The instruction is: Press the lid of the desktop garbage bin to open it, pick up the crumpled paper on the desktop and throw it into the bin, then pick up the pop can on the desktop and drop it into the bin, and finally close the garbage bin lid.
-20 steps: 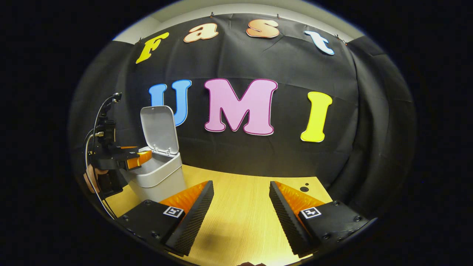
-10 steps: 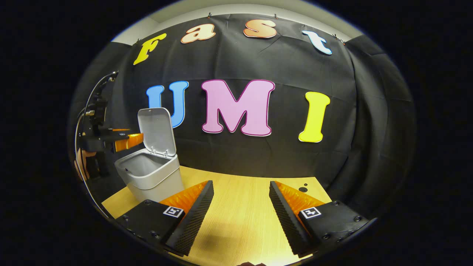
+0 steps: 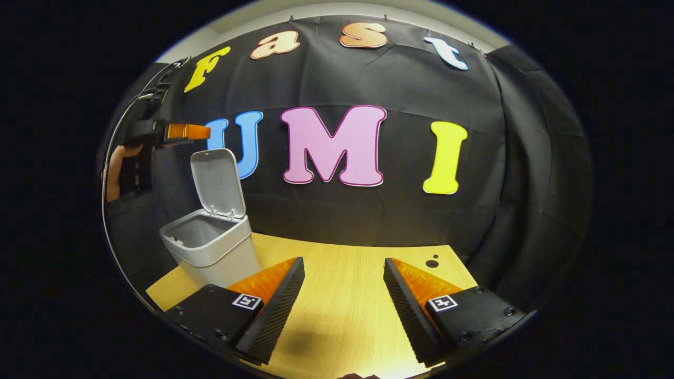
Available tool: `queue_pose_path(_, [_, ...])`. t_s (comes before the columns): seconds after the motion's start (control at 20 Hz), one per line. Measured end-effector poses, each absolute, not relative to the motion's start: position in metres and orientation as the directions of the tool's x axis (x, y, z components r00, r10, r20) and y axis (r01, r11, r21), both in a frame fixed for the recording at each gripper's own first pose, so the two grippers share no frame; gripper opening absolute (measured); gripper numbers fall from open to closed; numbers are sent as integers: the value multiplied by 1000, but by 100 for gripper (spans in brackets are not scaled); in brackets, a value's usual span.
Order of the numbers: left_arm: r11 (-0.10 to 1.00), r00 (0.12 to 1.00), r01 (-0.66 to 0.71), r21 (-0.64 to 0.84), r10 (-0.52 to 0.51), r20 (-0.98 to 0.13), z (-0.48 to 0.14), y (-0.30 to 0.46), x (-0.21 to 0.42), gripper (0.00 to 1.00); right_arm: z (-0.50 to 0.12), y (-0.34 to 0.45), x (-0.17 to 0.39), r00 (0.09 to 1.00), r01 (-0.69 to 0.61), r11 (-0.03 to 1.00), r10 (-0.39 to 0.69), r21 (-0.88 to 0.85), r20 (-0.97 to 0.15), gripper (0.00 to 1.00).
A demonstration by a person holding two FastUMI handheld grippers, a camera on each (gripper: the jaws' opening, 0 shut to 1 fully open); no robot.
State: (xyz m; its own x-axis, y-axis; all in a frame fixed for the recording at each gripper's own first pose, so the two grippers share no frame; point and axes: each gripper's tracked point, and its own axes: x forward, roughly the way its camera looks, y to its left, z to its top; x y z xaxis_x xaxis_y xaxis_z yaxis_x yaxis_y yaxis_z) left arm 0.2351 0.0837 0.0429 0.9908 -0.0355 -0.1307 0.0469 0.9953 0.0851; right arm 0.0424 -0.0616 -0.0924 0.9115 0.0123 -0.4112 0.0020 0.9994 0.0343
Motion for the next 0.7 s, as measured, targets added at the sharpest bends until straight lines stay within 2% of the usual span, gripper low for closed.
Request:
queue_pose_path(0.35, [997, 974, 53, 57, -40, -221, 24, 108, 294, 94, -120, -65, 35, 886, 20, 998, 10, 60, -464, 98])
queue_pose_path(0.45, [993, 962, 60, 104, -30, -272, 10, 110, 299, 94, -124, -64, 32, 880, 15, 998, 16, 60, -474, 98])
queue_pose_path(0.7, [999, 943, 36, 19, -28, -331, -10, 105, 289, 94, -128, -61, 31, 873, -1, 998, 32, 64, -487, 98])
